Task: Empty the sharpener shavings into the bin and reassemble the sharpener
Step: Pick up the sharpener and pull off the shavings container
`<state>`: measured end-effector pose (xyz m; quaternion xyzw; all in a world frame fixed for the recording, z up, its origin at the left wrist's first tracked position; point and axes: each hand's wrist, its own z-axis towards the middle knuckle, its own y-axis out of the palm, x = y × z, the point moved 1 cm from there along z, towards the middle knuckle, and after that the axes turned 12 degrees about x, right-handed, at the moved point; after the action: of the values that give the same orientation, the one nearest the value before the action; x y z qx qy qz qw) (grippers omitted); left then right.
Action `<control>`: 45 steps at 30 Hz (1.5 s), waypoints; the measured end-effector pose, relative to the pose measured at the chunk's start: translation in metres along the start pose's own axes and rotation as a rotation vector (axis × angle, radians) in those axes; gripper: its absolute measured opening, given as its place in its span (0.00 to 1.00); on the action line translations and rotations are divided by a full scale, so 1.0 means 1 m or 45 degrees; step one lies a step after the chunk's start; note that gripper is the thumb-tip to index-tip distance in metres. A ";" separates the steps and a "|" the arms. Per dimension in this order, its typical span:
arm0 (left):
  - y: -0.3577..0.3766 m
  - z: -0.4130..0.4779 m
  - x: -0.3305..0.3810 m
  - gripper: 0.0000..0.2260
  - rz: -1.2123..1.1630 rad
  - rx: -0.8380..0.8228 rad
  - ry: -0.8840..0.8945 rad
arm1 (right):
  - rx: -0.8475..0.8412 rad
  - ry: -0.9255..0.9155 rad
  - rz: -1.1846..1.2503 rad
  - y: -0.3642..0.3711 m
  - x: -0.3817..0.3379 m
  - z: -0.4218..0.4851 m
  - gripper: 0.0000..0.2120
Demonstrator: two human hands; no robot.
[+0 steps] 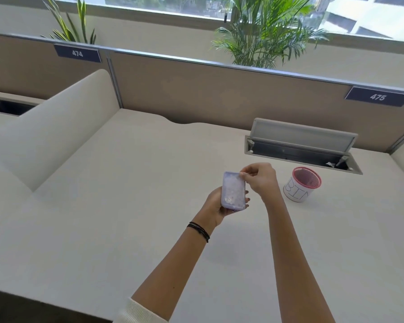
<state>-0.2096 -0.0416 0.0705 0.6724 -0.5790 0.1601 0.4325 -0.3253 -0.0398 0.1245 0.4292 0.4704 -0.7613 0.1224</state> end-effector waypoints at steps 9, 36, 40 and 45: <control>-0.006 0.003 0.004 0.13 -0.013 0.059 0.017 | -0.022 0.029 0.031 0.011 -0.004 0.007 0.03; -0.006 0.000 0.020 0.15 0.071 0.006 -0.054 | -0.305 -0.123 0.036 0.022 -0.029 0.007 0.06; -0.005 -0.006 0.020 0.16 0.084 -0.023 -0.069 | -0.328 -0.151 -0.020 0.022 -0.030 0.007 0.05; -0.005 -0.012 0.022 0.17 0.081 -0.028 -0.088 | -0.311 -0.207 -0.069 0.026 -0.030 0.009 0.06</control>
<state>-0.1953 -0.0462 0.0913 0.6539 -0.6166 0.1441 0.4140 -0.2969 -0.0673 0.1333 0.3353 0.5594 -0.7336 0.1910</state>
